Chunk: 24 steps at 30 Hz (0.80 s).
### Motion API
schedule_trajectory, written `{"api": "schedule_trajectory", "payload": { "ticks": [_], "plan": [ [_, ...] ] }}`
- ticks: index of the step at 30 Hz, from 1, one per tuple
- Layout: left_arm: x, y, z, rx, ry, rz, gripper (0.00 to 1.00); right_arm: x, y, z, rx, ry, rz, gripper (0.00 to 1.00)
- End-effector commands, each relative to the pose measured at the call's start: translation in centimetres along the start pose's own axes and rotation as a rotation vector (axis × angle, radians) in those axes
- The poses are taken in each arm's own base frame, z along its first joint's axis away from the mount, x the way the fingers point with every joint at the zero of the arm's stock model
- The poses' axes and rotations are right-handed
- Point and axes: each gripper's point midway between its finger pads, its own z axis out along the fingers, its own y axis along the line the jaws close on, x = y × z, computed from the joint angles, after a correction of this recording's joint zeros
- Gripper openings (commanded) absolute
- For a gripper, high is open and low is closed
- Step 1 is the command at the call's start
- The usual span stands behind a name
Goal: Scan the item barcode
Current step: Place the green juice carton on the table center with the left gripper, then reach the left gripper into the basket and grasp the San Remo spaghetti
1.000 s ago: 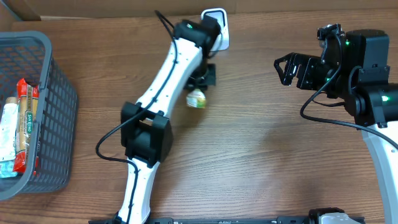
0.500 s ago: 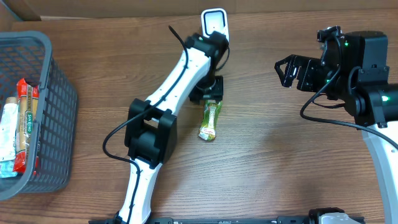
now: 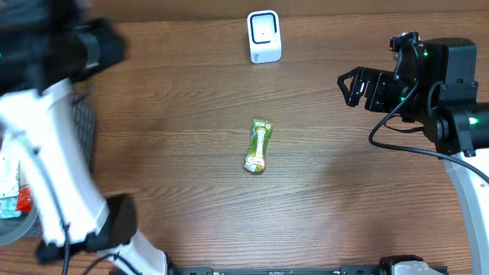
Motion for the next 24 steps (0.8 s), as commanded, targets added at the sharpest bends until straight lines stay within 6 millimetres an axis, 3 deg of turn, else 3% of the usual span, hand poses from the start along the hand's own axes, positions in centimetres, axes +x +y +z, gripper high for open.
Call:
{"api": "schedule_trajectory", "payload": {
  "ticks": [1,6,12,18,24],
  "plan": [
    [-1.4,5.3,-4.5,-0.058,-0.114,-0.064,0.52,-1.0,0.6,-0.7,-0.003,-0.033,-0.017,1.0],
    [-2.2,13.7,-7.5,-0.23,-0.194,-0.228,0.53,-1.0,0.6,-0.7,-0.003,-0.033,-0.017,1.0],
    [-1.5,23.4,-7.0,-0.366,-0.154,-0.479,0.45,-1.0,0.5,-0.7,-0.003,-0.033,-0.017,1.0],
    [-0.7,28.6,-4.6,-0.482,-0.065,-0.526,0.45,-1.0,0.5,-0.7,-0.003,-0.033,-0.017,1.0],
    [1.0,31.3,0.0,-0.499,0.085,-0.562,0.4,-1.0,0.4,-0.7,0.005,-0.036,-0.017,1.0]
  ]
}}
